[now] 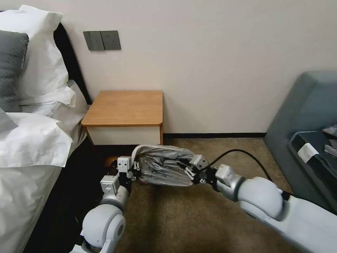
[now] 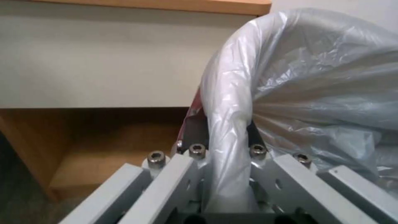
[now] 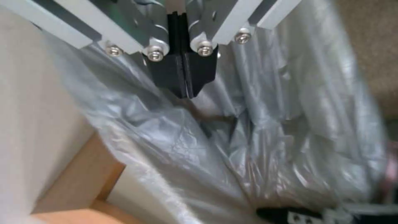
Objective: Pick up the garbage bag from the table and place it over the trash can.
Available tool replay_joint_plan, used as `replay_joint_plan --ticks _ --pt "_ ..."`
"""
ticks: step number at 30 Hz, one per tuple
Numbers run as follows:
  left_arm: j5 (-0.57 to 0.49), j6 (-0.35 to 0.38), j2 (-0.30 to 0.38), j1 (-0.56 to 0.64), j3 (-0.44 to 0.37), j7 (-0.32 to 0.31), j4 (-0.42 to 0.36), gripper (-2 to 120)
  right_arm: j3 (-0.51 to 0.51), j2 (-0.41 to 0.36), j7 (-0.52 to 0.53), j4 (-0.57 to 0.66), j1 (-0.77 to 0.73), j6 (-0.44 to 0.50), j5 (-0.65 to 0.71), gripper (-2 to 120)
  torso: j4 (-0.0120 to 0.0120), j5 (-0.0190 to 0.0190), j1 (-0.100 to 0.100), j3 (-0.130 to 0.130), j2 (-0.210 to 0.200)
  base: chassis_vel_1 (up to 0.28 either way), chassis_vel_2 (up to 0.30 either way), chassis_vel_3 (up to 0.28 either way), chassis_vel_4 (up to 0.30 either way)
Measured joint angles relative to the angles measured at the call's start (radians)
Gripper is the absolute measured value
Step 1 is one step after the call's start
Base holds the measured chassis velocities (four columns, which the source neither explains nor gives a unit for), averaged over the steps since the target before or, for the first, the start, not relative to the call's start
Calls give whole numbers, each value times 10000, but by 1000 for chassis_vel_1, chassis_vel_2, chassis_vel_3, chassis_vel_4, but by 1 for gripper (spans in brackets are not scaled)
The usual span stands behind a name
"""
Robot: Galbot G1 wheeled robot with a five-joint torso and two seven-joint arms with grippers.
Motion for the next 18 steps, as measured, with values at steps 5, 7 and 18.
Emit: replay_joint_plan --ticks 5,7,18 --pt "142 -39 16 75 128 2 27 1 -1231 551 30 -770 919 -184 0 0 -1 -1 0 0 0 0 0 0 0" --pt "209 -58 31 94 171 5 48 1 -1800 875 92 -1130 1275 -270 -13 0 0 -1 0 -1 0 0 0 0 0" --pt "465 -95 -13 326 454 62 -162 1 -2767 2106 -98 -2993 2015 -187 -189 0 -2 0 0 -1 0 0 0 0 0"
